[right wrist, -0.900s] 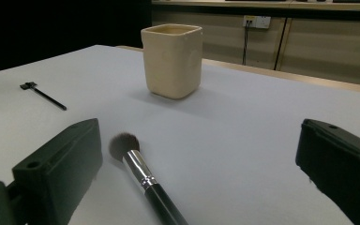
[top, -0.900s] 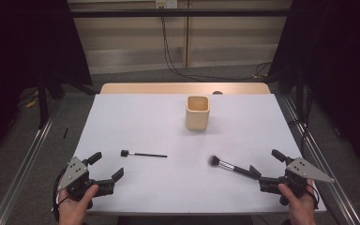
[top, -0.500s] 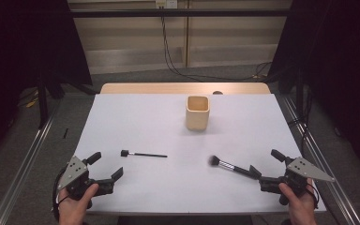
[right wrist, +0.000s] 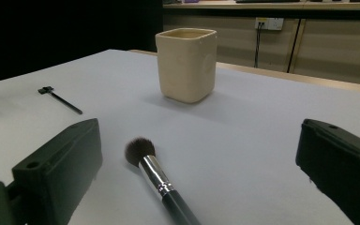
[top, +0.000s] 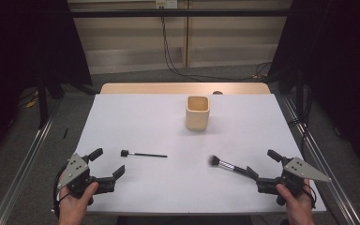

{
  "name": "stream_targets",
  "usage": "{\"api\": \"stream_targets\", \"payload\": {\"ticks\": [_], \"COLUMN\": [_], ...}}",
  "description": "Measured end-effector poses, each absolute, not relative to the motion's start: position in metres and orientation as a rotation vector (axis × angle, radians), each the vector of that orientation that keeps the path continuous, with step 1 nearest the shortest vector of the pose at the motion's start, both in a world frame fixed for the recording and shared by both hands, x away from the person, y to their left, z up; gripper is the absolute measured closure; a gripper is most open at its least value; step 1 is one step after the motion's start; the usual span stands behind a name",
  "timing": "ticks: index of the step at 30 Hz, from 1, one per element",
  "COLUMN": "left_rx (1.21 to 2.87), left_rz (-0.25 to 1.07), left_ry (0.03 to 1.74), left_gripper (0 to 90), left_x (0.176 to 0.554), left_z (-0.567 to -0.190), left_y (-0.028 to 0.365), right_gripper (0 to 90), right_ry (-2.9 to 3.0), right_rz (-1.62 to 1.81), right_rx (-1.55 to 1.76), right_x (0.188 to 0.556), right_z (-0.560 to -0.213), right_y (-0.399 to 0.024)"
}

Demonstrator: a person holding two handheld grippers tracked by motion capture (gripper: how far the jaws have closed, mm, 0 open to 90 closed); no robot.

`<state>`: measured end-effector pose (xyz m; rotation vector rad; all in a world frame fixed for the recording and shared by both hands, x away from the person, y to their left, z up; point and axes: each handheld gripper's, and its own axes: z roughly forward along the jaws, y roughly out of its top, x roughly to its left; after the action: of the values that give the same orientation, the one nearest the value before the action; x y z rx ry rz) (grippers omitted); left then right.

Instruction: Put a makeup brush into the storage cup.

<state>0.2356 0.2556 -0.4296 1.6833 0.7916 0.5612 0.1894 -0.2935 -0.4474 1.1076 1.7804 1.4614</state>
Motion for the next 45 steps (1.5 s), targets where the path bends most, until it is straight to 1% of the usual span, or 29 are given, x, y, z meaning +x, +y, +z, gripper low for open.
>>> {"api": "stream_targets", "payload": {"ticks": [6, 10, 13, 15, 19, 23, 26, 28, 31, 34, 45], "left_rx": [1.700, 1.713, 1.729, 1.715, 1.741, 1.753, 1.733, 1.728, 1.718, 1.716, 1.715], "left_rz": [0.571, 0.542, 0.547, 0.501, 0.559, 0.538, 0.504, 0.548, 0.545, 0.573, 0.581], "left_ry": [0.788, 0.767, 0.761, 0.762, 0.735, 0.717, 0.729, 0.723, 0.735, 0.737, 0.726], "left_gripper": [2.6, 2.6, 2.6, 4.3, 3.1, 3.0, 3.3, 3.0, 3.0, 3.0, 2.7], "left_x": [0.248, 0.254, 0.260, 0.264, 0.267, 0.278, 0.286, 0.295, 0.300, 0.306, 0.325], "left_z": [-0.428, -0.429, -0.427, -0.425, -0.420, -0.420, -0.418, -0.415, -0.416, -0.415, -0.411], "left_y": [0.251, 0.249, 0.247, 0.247, 0.243, 0.238, 0.235, 0.232, 0.232, 0.229, 0.221], "right_gripper": [0.3, 0.3, 0.3, 0.3, 0.3, 0.3, 0.3, 0.3, 0.3, 0.3, 0.3], "right_ry": [1.776, 1.780, 1.782, 1.782, 1.790, 1.791, 1.788, 1.801, 1.800, 1.803, 1.800], "right_rz": [1.472, 1.469, 1.470, 1.466, 1.467, 1.470, 1.473, 1.465, 1.471, 1.468, 1.472], "right_rx": [1.116, 1.110, 1.114, 1.117, 1.111, 1.111, 1.118, 1.113, 1.117, 1.106, 1.111], "right_x": [0.190, 0.190, 0.190, 0.191, 0.191, 0.193, 0.193, 0.195, 0.195, 0.195, 0.195], "right_z": [-0.448, -0.448, -0.448, -0.448, -0.449, -0.449, -0.449, -0.450, -0.450, -0.450, -0.450], "right_y": [-0.295, -0.295, -0.294, -0.294, -0.294, -0.293, -0.292, -0.292, -0.291, -0.291, -0.291]}}
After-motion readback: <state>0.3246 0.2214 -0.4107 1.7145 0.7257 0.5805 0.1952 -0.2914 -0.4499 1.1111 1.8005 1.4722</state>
